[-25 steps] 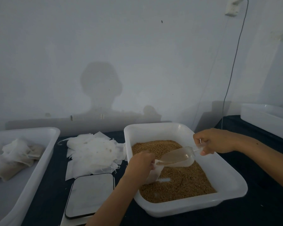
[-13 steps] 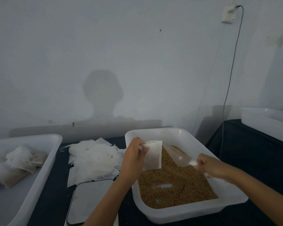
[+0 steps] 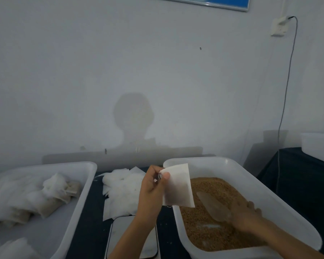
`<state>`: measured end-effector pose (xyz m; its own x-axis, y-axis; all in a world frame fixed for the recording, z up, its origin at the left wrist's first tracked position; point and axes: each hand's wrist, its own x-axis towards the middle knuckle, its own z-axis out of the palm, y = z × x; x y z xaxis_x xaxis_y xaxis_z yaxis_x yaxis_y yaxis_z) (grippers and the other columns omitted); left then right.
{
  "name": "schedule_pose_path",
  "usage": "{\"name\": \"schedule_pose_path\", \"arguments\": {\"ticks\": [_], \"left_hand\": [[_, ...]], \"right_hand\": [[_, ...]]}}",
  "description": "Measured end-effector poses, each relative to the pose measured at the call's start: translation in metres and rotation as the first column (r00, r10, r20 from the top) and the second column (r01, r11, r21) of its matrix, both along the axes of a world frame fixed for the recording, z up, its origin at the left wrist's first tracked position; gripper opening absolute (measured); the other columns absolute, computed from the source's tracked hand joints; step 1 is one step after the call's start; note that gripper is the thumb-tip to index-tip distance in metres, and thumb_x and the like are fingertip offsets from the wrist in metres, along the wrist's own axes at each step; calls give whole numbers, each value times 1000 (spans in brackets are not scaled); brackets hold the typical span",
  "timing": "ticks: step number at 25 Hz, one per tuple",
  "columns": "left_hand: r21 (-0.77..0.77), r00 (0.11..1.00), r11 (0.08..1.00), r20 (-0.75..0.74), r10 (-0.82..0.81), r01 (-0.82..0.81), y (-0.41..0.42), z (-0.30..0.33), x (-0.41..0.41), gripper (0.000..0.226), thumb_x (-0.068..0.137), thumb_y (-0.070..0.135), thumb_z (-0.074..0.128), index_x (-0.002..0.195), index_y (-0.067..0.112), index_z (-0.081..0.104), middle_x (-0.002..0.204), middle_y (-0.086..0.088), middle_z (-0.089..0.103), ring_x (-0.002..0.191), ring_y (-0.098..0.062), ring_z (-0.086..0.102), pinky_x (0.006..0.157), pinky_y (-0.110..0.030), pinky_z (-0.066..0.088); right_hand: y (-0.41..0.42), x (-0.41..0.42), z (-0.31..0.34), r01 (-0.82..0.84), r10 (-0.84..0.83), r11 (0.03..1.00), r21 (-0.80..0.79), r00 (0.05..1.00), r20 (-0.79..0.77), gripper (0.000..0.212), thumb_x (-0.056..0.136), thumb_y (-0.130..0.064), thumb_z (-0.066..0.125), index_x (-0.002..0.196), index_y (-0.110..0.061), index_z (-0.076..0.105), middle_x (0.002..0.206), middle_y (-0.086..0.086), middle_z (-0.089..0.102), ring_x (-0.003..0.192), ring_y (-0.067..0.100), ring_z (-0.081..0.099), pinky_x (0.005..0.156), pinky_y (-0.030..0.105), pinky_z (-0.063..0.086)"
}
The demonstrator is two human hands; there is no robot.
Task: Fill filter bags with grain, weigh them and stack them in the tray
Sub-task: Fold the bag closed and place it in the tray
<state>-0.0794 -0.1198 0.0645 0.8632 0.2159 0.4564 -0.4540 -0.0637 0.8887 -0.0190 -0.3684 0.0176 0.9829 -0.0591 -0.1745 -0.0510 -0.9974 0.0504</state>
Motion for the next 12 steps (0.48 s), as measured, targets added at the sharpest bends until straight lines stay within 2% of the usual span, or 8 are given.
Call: {"name": "schedule_pose_path", "arguments": {"ticks": [2, 3, 5, 6, 7, 9, 10, 12], "left_hand": [[46, 1000, 999, 22, 17, -18, 13, -1, -8, 14, 97, 16, 49, 89, 4, 51, 77, 16, 59, 71, 1, 51, 63, -13, 41], [72, 999, 997, 37, 31, -33, 20, -1, -11, 13, 97, 15, 49, 89, 6, 52, 77, 16, 59, 69, 4, 50, 61, -9, 41], [100, 996, 992, 55, 69, -74, 37, -2, -18, 10, 97, 16, 49, 88, 10, 53, 79, 14, 59, 68, 6, 51, 62, -7, 40], [99, 995, 992, 61, 75, -81, 45, -3, -21, 10, 96, 17, 50, 89, 11, 53, 81, 13, 59, 70, 6, 52, 63, -7, 41], [91, 995, 993, 73, 69, -75, 52, -3, -25, 11, 96, 19, 51, 89, 11, 54, 83, 11, 60, 73, 5, 54, 65, -9, 43], [63, 995, 997, 84, 48, -53, 66, -7, -31, 18, 94, 28, 54, 91, 9, 55, 85, 9, 62, 78, -2, 57, 67, -15, 48], [52, 996, 998, 77, 43, -47, 73, -9, -34, 21, 92, 30, 56, 92, 9, 55, 86, 8, 62, 79, -5, 58, 66, -18, 49], [86, 997, 995, 72, 42, -48, 87, -15, -35, 15, 93, 23, 57, 91, 8, 56, 87, 3, 63, 80, -10, 59, 67, -22, 50]], "right_hand": [[23, -13, 23, -174, 111, 956, 236, 960, 257, 22, 98, -39, 40, 115, -25, 44, 132, 4, 46, 118, 17, 44, 100, 34, 39], [38, -22, 36, -298, 133, 854, 426, 917, 375, 14, 98, -42, 42, 102, -31, 49, 116, -5, 55, 105, 8, 51, 89, 24, 45], [77, -47, 64, -449, 179, 470, 760, 891, 417, 19, 92, -51, 46, 95, -37, 60, 98, -12, 66, 91, 1, 61, 74, 15, 49], [95, -57, 71, -471, 243, 333, 817, 880, 408, 23, 90, -53, 47, 98, -38, 62, 99, -15, 68, 92, -1, 63, 75, 15, 50], [115, -66, 75, -495, 302, 272, 825, 858, 415, 24, 89, -53, 49, 99, -36, 64, 100, -18, 68, 93, -2, 63, 77, 15, 51], [148, -75, 70, -549, 301, 244, 800, 827, 476, 10, 90, -39, 59, 86, -32, 64, 92, -21, 67, 86, -4, 62, 71, 11, 49], [161, -75, 67, -585, 245, 239, 775, 809, 535, 15, 89, -29, 63, 75, -30, 61, 83, -20, 67, 80, -3, 62, 66, 10, 47], [177, -71, 60, -635, 167, 265, 726, 772, 614, 32, 87, -14, 67, 62, -26, 52, 66, -9, 60, 69, 0, 58, 62, 10, 43]]}}
